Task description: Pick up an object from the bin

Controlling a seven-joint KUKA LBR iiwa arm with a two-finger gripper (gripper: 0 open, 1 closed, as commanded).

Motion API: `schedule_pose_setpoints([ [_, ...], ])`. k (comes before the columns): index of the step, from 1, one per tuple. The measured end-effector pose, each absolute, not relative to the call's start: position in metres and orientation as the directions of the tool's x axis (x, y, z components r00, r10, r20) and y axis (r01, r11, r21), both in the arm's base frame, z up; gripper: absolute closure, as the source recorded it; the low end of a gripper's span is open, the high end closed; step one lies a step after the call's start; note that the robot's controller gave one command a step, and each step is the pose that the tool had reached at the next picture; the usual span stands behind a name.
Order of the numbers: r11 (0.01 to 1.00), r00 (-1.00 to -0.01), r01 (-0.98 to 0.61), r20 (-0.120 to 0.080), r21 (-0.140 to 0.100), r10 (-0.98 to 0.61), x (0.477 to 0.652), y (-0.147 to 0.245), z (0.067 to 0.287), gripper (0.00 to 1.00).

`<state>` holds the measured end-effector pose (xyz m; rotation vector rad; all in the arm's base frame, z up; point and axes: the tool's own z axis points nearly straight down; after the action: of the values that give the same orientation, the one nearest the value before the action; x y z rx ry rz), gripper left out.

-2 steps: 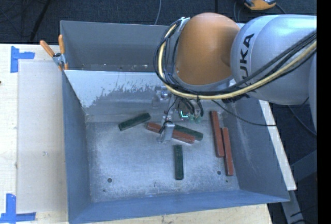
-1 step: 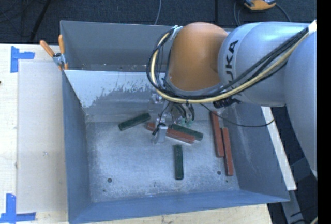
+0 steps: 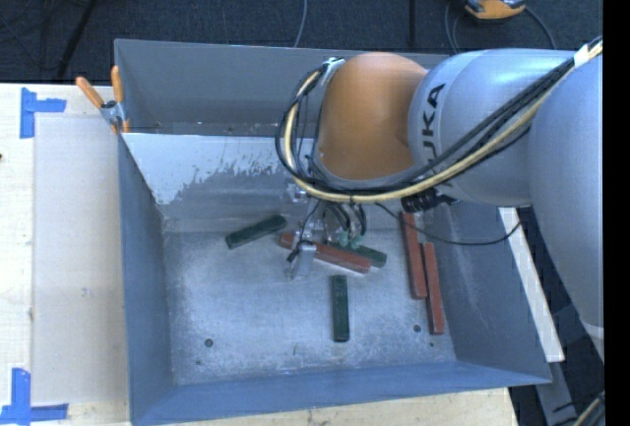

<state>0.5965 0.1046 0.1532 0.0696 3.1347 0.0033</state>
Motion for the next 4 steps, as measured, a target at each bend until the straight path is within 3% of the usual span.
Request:
schedule_pose_setpoints([
  [1, 1.0, -1.0, 0.015, 0.013, -0.003, 0.015, 0.592, 0.105, 0.165, 0.0],
  [2, 0.984, -0.984, -0.176, -0.009, -0.001, -0.176, 0.599, 0.077, 0.139, 0.0],
  [3, 0.991, -0.991, -0.133, -0.003, -0.001, -0.133, 0.599, 0.072, 0.125, 0.0],
  [4, 0.991, -0.991, 0.13, 0.003, 0.0, 0.13, 0.595, 0.075, 0.135, 0.0],
])
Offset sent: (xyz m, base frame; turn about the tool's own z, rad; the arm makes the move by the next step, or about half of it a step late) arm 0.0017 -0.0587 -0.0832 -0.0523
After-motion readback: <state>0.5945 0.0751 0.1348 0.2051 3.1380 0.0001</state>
